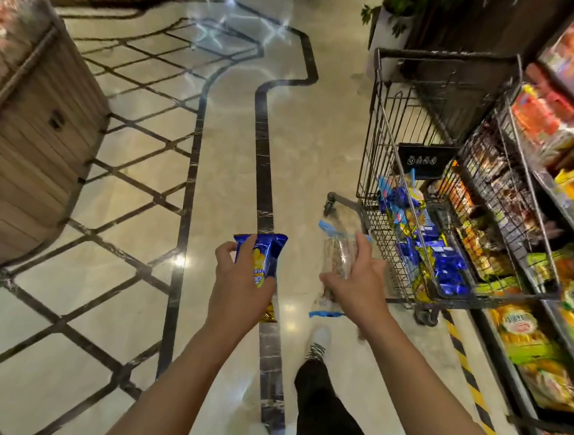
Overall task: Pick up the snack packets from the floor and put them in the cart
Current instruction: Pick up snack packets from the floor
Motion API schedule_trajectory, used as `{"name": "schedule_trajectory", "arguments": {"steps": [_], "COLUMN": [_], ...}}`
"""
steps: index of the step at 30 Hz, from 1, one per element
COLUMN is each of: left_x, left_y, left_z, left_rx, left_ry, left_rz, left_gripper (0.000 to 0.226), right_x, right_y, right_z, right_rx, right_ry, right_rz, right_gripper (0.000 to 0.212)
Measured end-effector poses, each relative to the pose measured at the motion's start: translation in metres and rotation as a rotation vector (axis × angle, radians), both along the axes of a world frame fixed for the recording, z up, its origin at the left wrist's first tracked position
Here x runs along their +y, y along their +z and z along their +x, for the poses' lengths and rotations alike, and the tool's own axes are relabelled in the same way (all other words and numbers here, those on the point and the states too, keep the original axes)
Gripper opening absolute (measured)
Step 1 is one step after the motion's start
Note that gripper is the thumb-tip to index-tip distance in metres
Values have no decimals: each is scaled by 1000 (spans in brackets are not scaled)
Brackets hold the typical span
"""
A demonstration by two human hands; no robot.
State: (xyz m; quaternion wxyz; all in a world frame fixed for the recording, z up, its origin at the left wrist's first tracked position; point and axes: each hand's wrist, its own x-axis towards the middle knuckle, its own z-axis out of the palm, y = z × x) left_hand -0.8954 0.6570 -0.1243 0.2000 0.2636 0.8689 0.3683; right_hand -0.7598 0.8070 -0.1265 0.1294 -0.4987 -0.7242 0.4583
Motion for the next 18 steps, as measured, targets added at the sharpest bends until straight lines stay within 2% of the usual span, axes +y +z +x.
{"name": "schedule_trajectory", "arguments": {"steps": [6,14,18], "left_x": [80,196,250], "left_y": [4,5,14], "left_z": [-44,-93,-106], "left_rx": [36,5,51], "left_ry": [14,66,53], "left_rz": [-71,-56,-53], "left_gripper": [75,75,73], "right_x": [85,222,274], "right_y": [-15,-18,-16], "right_z": [-52,-106,-125], "right_rx": [38,37,48], "right_ry": [13,37,22], "right_rz": [-62,-48,-62], "right_gripper": [98,97,100]}}
